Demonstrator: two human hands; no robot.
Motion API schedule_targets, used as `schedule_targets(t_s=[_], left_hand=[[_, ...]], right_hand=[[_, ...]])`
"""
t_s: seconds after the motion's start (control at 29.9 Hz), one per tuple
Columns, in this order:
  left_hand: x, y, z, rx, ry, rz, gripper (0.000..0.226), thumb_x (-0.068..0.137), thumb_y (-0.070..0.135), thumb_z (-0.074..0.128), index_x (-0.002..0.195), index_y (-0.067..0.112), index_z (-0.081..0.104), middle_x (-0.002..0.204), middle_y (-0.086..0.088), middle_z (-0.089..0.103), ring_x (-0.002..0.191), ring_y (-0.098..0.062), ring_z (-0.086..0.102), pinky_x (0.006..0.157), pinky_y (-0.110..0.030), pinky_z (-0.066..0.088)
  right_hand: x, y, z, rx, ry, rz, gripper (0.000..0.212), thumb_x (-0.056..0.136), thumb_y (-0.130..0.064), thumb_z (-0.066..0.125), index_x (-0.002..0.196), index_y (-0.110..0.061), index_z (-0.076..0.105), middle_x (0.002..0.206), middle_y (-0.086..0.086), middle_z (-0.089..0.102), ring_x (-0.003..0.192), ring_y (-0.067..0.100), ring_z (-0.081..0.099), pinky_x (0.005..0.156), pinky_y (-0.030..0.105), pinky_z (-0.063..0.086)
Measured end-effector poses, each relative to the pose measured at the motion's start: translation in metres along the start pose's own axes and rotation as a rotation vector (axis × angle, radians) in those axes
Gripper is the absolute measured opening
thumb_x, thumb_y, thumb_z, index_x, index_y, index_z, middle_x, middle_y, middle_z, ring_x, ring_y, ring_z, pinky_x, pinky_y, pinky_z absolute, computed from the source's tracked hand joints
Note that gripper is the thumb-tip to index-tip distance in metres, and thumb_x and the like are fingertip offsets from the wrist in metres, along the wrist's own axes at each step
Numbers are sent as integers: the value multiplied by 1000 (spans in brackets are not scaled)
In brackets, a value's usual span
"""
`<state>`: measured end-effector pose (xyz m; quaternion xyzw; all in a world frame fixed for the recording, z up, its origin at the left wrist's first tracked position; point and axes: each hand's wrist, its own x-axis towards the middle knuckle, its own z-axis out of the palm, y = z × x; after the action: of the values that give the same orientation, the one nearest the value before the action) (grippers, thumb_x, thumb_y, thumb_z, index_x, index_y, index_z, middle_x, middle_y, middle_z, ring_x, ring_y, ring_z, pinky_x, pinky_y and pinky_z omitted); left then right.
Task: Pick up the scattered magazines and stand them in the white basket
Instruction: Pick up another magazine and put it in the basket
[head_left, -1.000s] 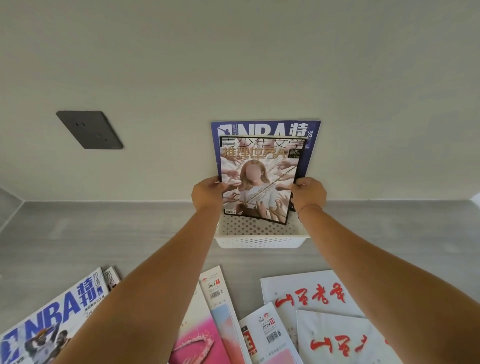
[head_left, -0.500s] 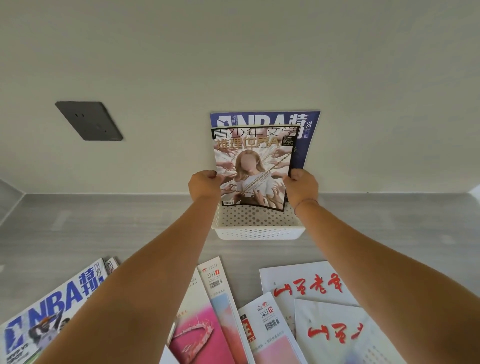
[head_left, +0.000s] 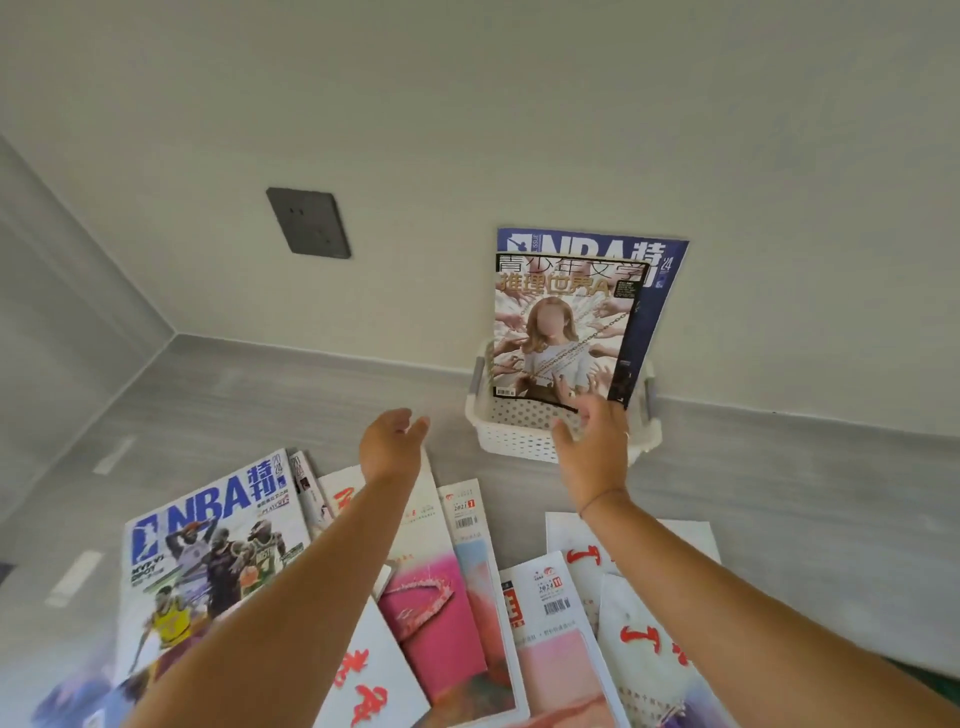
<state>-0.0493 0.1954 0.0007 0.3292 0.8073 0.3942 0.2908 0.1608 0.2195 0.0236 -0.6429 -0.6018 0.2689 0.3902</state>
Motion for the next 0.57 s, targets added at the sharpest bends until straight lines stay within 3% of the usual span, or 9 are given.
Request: schedule_targets(t_s=[0.07, 0.2, 0.3, 0.33, 0.43, 0.5, 0.57], left_hand=[[-20, -25, -18, 20, 18, -16, 41, 86, 28, 63, 123, 10, 60, 124, -8, 64, 95, -20, 65, 87, -33, 49], [-66, -79, -55, 61, 91, -79, 42, 85, 30, 65, 122, 11, 60, 125, -10, 64, 110, -24, 61, 93, -33, 46], [-98, -116, -81, 121, 142, -140, 43, 84, 28, 67, 122, 9, 60, 117, -16, 67, 84, -23, 67, 74, -29, 54], [-106, -128, -89, 156, 147, -159, 44, 83, 28, 67, 123, 9, 60, 118, -16, 67, 84, -25, 67, 75, -32, 55], [-122, -160, -108, 379, 133, -166, 55, 80, 34, 69, 130, 14, 52, 136, -9, 54, 119, -30, 53, 99, -42, 44], [-124, -174, -120, 507, 67, -150, 63, 79, 39, 68, 135, 20, 45, 144, -3, 43, 130, -29, 40, 107, -46, 35], [-121, -184, -133, 608, -12, -134, 73, 77, 44, 68, 140, 24, 36, 148, 0, 35, 136, -27, 31, 113, -47, 26]], right_hand=[[-28, -1, 11, 15, -127, -22, 25, 83, -12, 62, 107, -8, 57, 111, 10, 54, 101, 23, 53, 87, 32, 47], [-82, -1, 39, 48, -430, 24, 25, 83, -17, 63, 106, -10, 57, 107, 6, 57, 92, 18, 56, 80, 25, 45], [-120, 0, 55, 47, -626, 88, 32, 83, -24, 64, 112, -12, 55, 105, -1, 60, 91, 10, 54, 78, 19, 39], [-132, 1, 59, 39, -678, 114, 33, 83, -26, 64, 112, -14, 54, 102, -3, 60, 91, 10, 55, 77, 20, 40], [-164, 4, 66, 21, -760, 207, 30, 83, -29, 65, 109, -17, 54, 98, -3, 62, 93, 14, 60, 75, 22, 43], [-183, 6, 68, -1, -729, 243, 26, 81, -26, 66, 103, -15, 57, 96, -2, 64, 91, 14, 61, 79, 24, 47], [-202, 8, 67, 8, -692, 297, 20, 79, -21, 68, 94, -14, 58, 91, -1, 63, 83, 12, 59, 72, 21, 47]])
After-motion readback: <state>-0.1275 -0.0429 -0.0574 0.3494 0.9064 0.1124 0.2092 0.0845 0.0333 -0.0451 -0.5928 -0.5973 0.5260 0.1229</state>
